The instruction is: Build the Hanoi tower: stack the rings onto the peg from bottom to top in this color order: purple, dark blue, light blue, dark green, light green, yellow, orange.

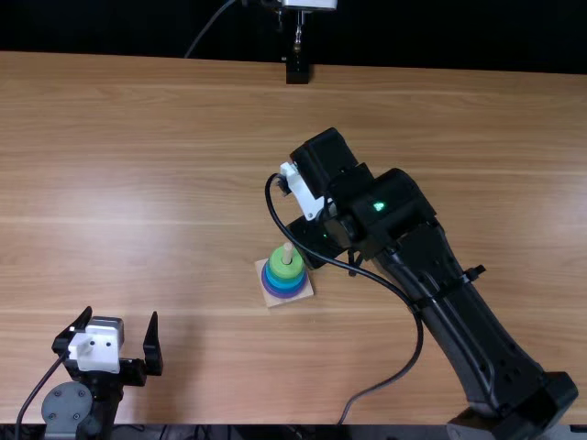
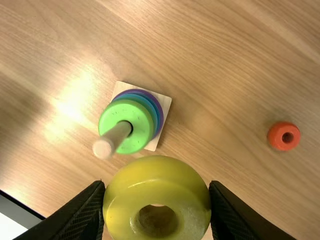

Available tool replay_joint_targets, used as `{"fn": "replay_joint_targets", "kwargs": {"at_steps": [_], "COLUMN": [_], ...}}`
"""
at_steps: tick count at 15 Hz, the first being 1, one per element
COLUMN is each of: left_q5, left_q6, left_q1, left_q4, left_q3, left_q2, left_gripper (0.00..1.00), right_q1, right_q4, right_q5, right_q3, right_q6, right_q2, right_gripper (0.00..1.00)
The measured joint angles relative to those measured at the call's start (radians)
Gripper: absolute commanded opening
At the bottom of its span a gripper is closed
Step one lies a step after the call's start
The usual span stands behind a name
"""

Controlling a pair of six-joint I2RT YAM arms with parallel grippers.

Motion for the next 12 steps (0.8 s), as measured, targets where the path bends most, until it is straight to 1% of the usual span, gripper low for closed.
{"fn": "replay_joint_targets", "kwargs": {"at_steps": [5,12], "left_q5": [0.000,0.000], "left_q6": [0.000,0.000], "left_q1": [0.000,0.000], "left_q4": [0.000,0.000], "left_q3": [0.000,0.000], "left_q2": [0.000,0.000], "left_gripper": [1.00,1.00], "right_q1": [0.040,0.049], "right_q4": [0.001,-0.002], "right_q5": [-0.002,-0.001], "right_q3": [0.082,0.083], "right_q6": [0.002,0.004], "right_q2": [0.088,0.088], "right_gripper": [0.00,0.00]}}
